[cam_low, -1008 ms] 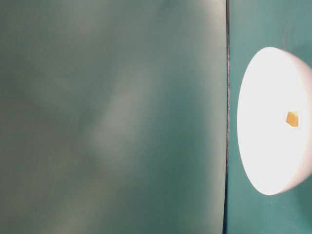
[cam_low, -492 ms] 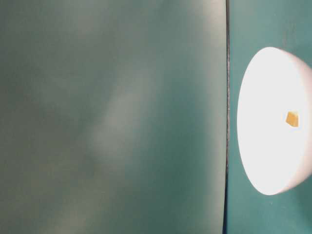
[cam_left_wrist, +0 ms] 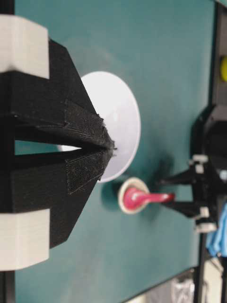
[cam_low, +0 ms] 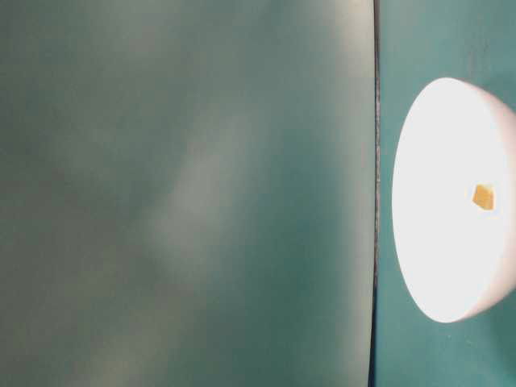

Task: Grip the spoon and scoop the red block from the bowl with right arm.
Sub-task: 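Close the right gripper on the pink spoon's handle end, then lift the spoon out of the rest and carry it over the white bowl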

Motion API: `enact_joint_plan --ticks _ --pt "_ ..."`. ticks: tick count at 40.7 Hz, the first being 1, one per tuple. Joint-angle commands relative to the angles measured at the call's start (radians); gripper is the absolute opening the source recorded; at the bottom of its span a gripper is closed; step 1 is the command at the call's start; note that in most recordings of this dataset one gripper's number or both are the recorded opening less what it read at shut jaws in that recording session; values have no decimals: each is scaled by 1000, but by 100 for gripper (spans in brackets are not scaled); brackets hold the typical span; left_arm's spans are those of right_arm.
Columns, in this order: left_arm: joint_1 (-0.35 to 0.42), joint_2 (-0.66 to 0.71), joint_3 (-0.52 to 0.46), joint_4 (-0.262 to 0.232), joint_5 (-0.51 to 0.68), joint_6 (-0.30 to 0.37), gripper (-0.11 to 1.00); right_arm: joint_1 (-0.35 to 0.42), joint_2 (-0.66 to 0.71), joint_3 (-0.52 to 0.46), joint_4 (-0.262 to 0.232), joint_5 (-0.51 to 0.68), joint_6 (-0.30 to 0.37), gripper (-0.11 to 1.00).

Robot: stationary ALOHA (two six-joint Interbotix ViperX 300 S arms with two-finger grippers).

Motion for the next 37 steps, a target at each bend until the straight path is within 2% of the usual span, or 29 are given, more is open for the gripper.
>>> enact_joint_plan --ticks 1,11,22,37 --pt "0 8 -17 2 -2 0 0 5 -15 -2 0 -12 -15 56" --pt "0 5 -17 2 8 0 0 5 -25 6 -2 -21 -52 50" --pt "0 9 -17 2 8 0 0 5 -57 6 -3 -35 -106 38" --pt "0 23 -14 2 8 -2 0 5 -67 -6 -6 -29 -123 36"
